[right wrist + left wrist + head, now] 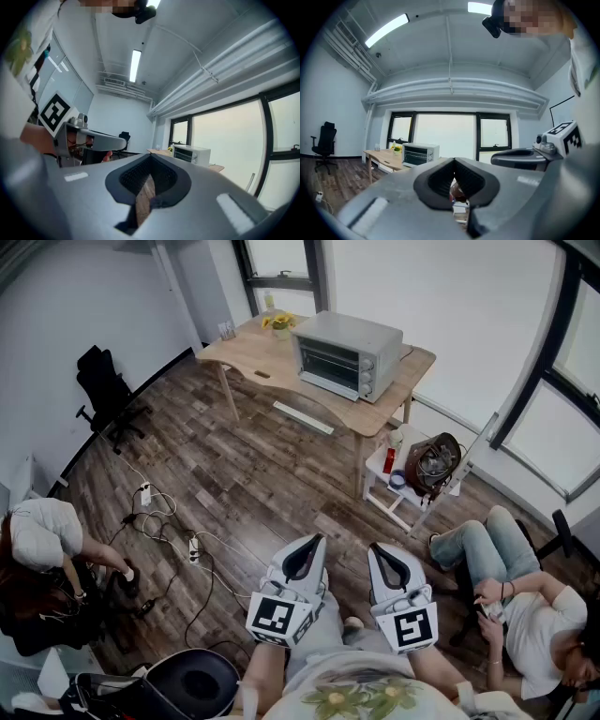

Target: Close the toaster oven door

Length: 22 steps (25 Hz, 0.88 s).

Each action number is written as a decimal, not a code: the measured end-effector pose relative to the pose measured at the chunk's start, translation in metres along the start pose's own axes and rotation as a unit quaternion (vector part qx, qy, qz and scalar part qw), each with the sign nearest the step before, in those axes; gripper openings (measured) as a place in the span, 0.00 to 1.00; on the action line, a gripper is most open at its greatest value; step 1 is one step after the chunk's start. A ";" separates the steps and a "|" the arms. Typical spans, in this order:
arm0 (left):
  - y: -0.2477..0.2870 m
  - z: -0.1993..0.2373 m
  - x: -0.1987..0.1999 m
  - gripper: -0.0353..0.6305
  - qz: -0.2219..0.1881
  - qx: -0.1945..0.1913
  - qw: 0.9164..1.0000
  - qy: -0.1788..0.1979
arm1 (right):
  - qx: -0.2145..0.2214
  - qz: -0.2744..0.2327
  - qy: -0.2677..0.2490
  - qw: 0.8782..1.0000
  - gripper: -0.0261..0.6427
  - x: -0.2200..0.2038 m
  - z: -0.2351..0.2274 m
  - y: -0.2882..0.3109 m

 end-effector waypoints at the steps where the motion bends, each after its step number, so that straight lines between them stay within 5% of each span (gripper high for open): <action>1: 0.001 0.004 -0.001 0.06 0.001 0.000 1.000 -0.002 | 0.000 0.002 0.001 1.000 0.04 0.000 0.001 0.004; 17: 0.044 0.110 -0.012 0.06 0.002 0.005 0.999 -0.036 | -0.001 0.013 0.006 1.000 0.04 -0.014 -0.007 0.105; 22: 0.064 0.163 -0.010 0.19 0.001 0.002 0.999 -0.033 | 0.003 0.029 0.009 1.000 0.22 -0.017 -0.006 0.161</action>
Point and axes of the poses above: the fingertips, and each gripper's own axes: y forward along the fingers, z to its left, x out of its top, the point moved 6 cm from there along -y, backward along the fingers, and after that the axes turned 15 degrees about -x, right-handed, at the moved point
